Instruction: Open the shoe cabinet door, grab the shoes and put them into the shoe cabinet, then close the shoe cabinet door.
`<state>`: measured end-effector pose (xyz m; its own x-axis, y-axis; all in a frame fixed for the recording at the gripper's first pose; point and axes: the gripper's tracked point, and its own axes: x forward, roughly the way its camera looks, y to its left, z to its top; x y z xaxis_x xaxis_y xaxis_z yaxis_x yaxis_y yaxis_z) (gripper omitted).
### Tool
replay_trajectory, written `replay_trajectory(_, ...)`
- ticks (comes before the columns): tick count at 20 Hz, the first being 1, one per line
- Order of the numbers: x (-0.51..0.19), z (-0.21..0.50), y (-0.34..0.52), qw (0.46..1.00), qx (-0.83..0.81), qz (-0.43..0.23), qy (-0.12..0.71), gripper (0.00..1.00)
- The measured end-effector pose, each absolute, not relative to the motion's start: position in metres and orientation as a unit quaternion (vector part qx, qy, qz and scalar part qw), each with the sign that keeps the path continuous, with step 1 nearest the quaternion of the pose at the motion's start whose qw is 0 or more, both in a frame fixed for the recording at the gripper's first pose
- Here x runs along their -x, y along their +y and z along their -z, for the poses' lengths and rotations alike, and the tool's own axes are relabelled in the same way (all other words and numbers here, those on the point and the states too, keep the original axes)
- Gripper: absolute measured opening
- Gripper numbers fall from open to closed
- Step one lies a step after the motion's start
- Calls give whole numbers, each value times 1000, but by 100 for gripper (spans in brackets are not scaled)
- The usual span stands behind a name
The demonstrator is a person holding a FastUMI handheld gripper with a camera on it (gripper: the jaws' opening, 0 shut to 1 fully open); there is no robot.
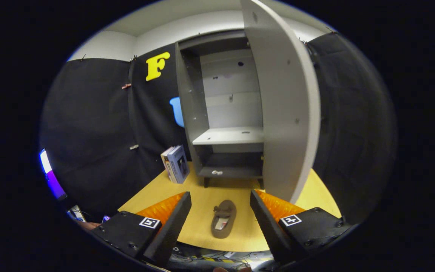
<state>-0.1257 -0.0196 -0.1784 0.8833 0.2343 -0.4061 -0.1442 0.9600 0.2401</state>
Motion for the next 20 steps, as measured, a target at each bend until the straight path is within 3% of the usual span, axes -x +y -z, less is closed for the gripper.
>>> replay_trajectory(10, 74, 391, 36, 913, -107, -49, 392, 99)
replay_trajectory(18, 44, 473, 58, 892, -116, -35, 436, 98)
replay_trajectory(20, 33, 485, 64, 893, -112, -36, 434, 90)
